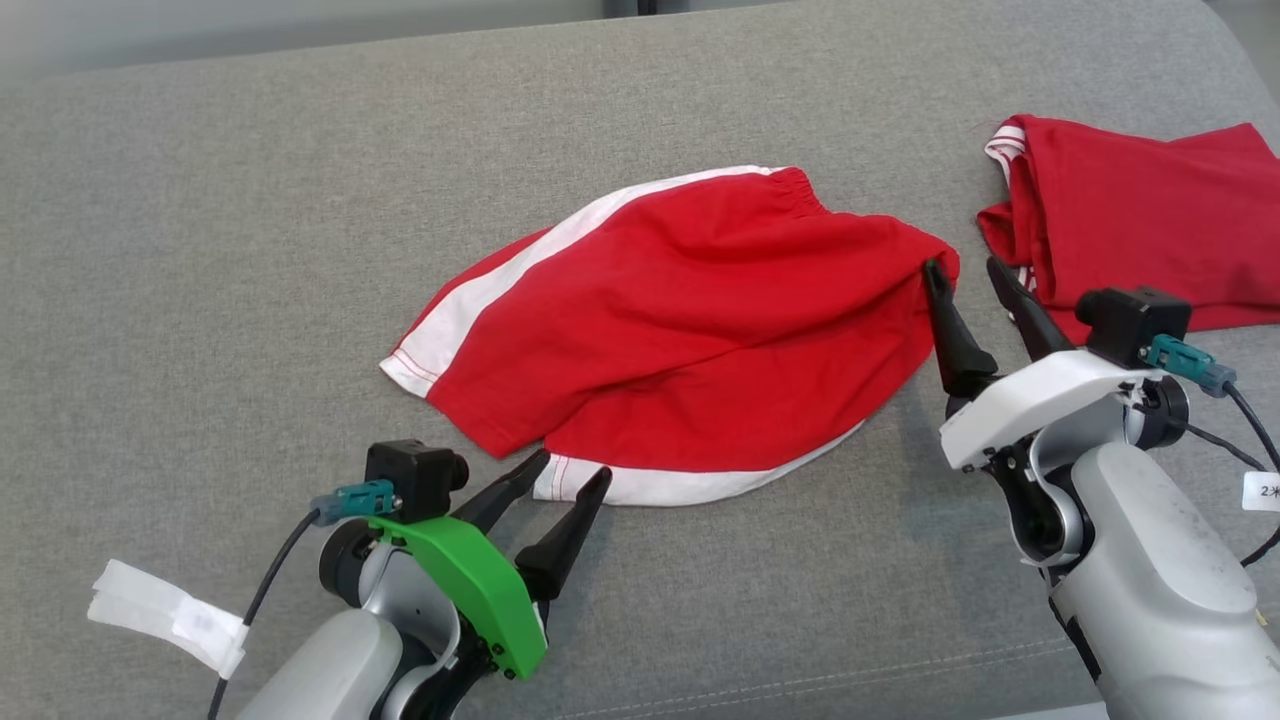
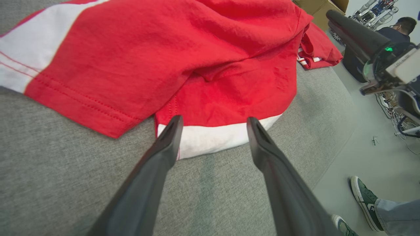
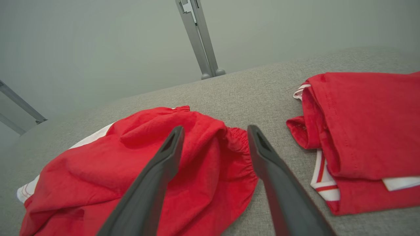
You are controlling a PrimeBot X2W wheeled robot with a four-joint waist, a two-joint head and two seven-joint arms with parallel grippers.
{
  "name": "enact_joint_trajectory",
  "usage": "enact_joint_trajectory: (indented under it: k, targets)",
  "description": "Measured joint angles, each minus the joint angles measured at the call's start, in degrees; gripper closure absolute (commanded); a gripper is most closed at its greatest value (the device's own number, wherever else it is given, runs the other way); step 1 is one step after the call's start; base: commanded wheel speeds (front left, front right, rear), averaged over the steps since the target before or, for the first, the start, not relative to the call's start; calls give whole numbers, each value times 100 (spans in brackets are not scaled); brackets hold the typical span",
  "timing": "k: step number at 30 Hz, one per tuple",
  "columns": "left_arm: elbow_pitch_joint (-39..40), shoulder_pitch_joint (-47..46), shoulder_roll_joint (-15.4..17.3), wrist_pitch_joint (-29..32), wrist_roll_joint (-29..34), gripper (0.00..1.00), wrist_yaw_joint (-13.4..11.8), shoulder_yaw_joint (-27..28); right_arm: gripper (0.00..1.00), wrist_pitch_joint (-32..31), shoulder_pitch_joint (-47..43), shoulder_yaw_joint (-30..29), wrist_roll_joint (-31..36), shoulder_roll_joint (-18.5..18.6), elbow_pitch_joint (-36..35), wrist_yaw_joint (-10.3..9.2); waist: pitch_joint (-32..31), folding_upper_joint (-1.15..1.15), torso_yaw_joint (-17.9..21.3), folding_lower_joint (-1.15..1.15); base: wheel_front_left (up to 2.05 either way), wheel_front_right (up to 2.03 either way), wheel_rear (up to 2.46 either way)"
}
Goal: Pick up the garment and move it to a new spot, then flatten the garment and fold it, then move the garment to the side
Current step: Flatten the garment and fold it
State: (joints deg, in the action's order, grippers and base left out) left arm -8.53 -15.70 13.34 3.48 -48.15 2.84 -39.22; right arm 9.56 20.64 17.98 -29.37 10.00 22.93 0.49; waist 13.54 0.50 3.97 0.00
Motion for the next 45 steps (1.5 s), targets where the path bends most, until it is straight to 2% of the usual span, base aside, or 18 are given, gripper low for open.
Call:
enact_joint_trajectory:
  k: [7, 18, 21, 29, 40, 45]
  targets:
    - [-22, -70, 7, -27, 0, 0, 11, 34, 0, 223, -2, -170, -53, 20, -52, 44, 11, 0, -78, 0, 0, 0, 0]
    - [-155, -67, 43, -14, 100, 0, 8, -23, 0, 302, -380, -430, -133, 366, -26, -7, -61, 0, -93, 0, 0, 0, 0]
    - [-196, -68, 133, 51, 290, 0, -19, -127, 0, 304, -456, -457, -133, 448, -35, -5, -52, 0, -94, 0, 0, 0, 0]
    - [-360, -69, 374, 52, 558, 0, -119, -149, 0, 311, -561, -415, -136, 385, -138, 18, 37, 0, -14, 0, 0, 0, 0]
    - [-517, -87, 314, 43, 600, 0, -71, -229, 0, 311, -711, -220, -30, 403, -244, 49, 153, 0, 97, 0, 0, 0, 0]
    - [-567, -241, 179, 43, 599, 0, 18, -320, 0, 311, -721, -232, -30, 398, -269, 41, 185, 0, 141, 0, 0, 0, 0]
